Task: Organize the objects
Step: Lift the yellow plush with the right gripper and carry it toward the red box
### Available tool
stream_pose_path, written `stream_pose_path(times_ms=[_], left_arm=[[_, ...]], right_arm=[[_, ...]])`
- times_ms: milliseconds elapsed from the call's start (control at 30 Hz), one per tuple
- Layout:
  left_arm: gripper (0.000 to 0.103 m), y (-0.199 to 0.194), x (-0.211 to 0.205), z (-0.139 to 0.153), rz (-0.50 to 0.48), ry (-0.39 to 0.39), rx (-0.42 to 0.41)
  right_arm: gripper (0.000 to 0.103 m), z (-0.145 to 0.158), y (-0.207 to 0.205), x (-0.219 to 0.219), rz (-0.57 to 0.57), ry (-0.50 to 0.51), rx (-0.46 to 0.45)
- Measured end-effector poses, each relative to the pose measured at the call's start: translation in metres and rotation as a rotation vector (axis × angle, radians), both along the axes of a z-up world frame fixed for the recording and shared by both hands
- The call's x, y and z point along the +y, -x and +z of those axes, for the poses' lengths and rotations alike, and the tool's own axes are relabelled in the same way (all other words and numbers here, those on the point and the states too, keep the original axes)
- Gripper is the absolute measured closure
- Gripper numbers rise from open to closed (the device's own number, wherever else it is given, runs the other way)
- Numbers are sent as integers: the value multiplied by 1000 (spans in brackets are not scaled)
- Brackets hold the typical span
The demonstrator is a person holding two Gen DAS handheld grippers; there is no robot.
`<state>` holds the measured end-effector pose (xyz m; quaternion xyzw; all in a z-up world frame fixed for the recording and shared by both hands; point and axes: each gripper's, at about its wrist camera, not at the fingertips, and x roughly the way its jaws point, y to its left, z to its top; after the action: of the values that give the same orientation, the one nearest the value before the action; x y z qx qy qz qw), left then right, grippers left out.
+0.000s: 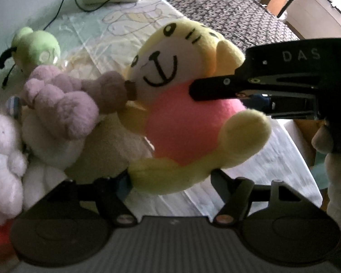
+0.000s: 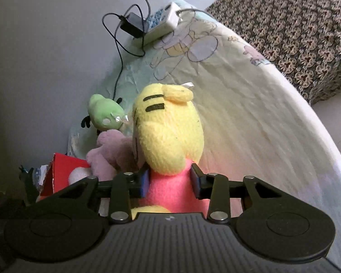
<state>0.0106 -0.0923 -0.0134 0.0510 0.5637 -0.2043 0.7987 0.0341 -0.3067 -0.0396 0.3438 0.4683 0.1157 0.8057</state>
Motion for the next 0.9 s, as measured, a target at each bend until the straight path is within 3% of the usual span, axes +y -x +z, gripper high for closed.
stream_pose_path(times_ms=[533,900], left_arm=[[30,28,0,48,-29,-2,-166],[29,36,25,69,-45,-54,-236]], right_arm=[[64,65,37,14,-29,70,-194],[64,79,48,34,-60,-19,-218]])
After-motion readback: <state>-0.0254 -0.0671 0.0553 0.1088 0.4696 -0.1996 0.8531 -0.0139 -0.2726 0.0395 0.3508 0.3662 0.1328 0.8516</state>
